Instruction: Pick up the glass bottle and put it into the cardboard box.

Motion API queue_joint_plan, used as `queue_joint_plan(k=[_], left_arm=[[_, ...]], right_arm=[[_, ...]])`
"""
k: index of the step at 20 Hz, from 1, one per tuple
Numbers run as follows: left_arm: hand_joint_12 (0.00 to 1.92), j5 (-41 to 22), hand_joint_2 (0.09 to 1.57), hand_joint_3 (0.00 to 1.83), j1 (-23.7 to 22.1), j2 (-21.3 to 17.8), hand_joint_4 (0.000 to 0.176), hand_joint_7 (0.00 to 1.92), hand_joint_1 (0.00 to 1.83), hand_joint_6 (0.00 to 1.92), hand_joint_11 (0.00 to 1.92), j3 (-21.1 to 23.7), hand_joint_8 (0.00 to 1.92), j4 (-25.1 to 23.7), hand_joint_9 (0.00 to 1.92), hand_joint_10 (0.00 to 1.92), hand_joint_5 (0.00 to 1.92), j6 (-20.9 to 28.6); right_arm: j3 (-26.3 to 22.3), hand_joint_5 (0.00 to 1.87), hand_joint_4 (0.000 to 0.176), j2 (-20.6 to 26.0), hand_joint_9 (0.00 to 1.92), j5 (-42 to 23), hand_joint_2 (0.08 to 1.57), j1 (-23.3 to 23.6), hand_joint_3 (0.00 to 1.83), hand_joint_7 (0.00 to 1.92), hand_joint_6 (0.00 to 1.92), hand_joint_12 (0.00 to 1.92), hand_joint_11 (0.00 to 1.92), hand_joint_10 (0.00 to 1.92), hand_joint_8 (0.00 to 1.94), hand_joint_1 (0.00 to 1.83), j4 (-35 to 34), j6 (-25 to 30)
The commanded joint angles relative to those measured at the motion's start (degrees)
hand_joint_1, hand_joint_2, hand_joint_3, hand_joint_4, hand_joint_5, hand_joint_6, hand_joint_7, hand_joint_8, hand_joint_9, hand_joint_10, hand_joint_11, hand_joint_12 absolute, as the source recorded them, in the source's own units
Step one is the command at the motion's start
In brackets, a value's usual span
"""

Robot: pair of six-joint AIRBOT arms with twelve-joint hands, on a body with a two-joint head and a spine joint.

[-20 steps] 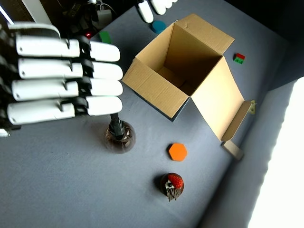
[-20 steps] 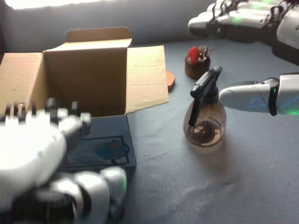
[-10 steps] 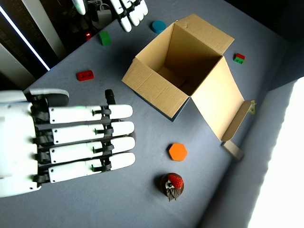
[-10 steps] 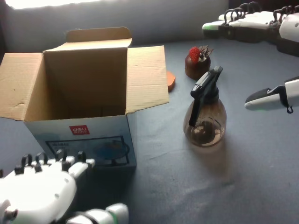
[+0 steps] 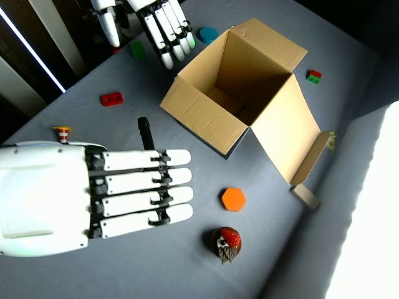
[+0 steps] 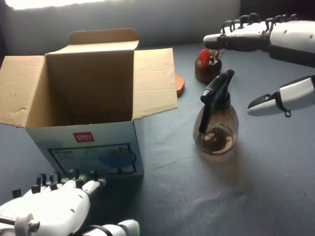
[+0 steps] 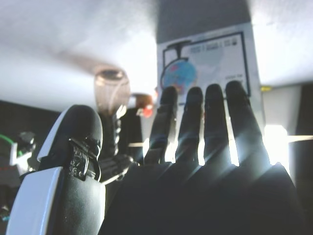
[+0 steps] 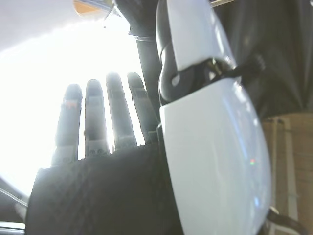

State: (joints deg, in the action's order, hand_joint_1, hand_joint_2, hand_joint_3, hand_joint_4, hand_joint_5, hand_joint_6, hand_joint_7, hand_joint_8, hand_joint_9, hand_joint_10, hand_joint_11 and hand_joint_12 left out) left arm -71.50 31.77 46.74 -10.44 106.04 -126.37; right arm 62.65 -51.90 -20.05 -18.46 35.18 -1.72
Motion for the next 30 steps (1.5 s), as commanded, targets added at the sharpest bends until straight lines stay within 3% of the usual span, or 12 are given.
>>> queue_joint_plan(k=[1, 5, 6, 9, 11, 13, 23, 30], left_arm=[[0.04, -0.70, 1.28, 0.00, 0.22, 0.43, 0.050, 0.00, 0.07, 0.00, 0.00, -0.32, 0.00, -5.73, 0.00, 0.00, 0.05, 1.30], [0.04, 2.29, 1.28, 0.00, 3.02, 1.83, 0.046, 0.00, 0.05, 0.00, 0.00, -2.55, 0.00, -10.27, 0.00, 0.00, 0.05, 2.65], [0.14, 2.54, 1.28, 0.00, 3.49, 2.68, 0.031, 0.01, 0.07, 0.00, 0.00, -3.29, 0.00, -10.73, 0.01, 0.00, 0.06, 3.25], [0.14, 3.79, 1.28, 0.00, 4.17, 4.36, 0.014, 0.02, 0.06, 0.00, 0.00, -4.87, 0.00, -11.41, 0.01, 0.00, 0.06, 4.69], [0.13, 4.98, 1.28, 0.00, 4.42, 5.07, 0.010, 0.02, 0.05, 0.00, 0.00, -5.49, 0.00, -11.61, 0.01, 0.00, 0.03, 4.69], [0.11, 5.63, 1.28, 0.00, 4.79, 5.75, 0.005, 0.02, 0.04, 0.00, 0.00, -5.94, 0.00, -12.67, 0.01, 0.00, 0.03, 4.69], [0.08, 10.58, 1.29, 0.00, 7.56, 7.44, 0.000, 0.02, 0.03, 0.00, 0.00, -8.43, 0.00, -17.39, 0.01, 0.00, 0.03, 5.98], [0.10, 12.56, 1.29, 0.00, 8.21, 7.66, 0.000, 0.02, 0.03, 0.00, 0.00, -10.36, 0.00, -18.12, 0.01, 0.00, 0.03, 5.98]], right_arm=[[0.41, 0.13, 0.000, -0.34, 0.01, -4.22, 0.98, 0.74, 0.00, 0.13, 0.01, 0.00, 0.00, 0.05, 0.00, 1.13, -1.84, 0.31], [1.70, 0.13, 0.000, -3.25, 0.01, -0.05, 0.99, 1.09, 0.00, 0.13, 0.01, 0.00, 0.00, 0.04, 0.00, 1.12, -1.95, -0.42], [1.74, 0.12, 0.000, -3.69, 0.01, 0.03, 0.99, 1.08, 0.00, 0.13, 0.00, 0.00, 0.00, 0.04, 0.00, 1.11, -1.95, -0.44], [1.97, 0.11, 0.000, -5.13, 0.01, 0.32, 0.99, 1.06, 0.00, 0.13, 0.00, 0.00, 0.00, 0.04, 0.00, 1.10, -2.51, -2.56], [2.49, 0.11, 0.000, -6.47, 0.01, 1.31, 0.98, 0.86, 0.00, 0.13, 0.00, 0.00, 0.00, 0.04, 0.00, 1.10, -6.62, -7.78], [3.32, 0.11, 0.000, -7.50, 0.01, 1.34, 0.98, 0.71, 0.00, 0.13, 0.00, 0.00, 0.00, 0.04, 0.00, 1.10, -6.86, -7.82], [4.10, 0.12, 0.000, -8.78, 0.04, 2.34, 0.98, -1.21, 0.00, 0.14, 0.01, 0.00, 0.00, 0.05, 0.01, 1.09, -6.90, -7.57], [3.84, 0.09, 0.000, -8.35, 0.04, 1.86, 0.98, -0.95, 0.00, 0.14, 0.00, 0.00, 0.00, 0.04, 0.00, 1.09, -6.89, -6.18]])
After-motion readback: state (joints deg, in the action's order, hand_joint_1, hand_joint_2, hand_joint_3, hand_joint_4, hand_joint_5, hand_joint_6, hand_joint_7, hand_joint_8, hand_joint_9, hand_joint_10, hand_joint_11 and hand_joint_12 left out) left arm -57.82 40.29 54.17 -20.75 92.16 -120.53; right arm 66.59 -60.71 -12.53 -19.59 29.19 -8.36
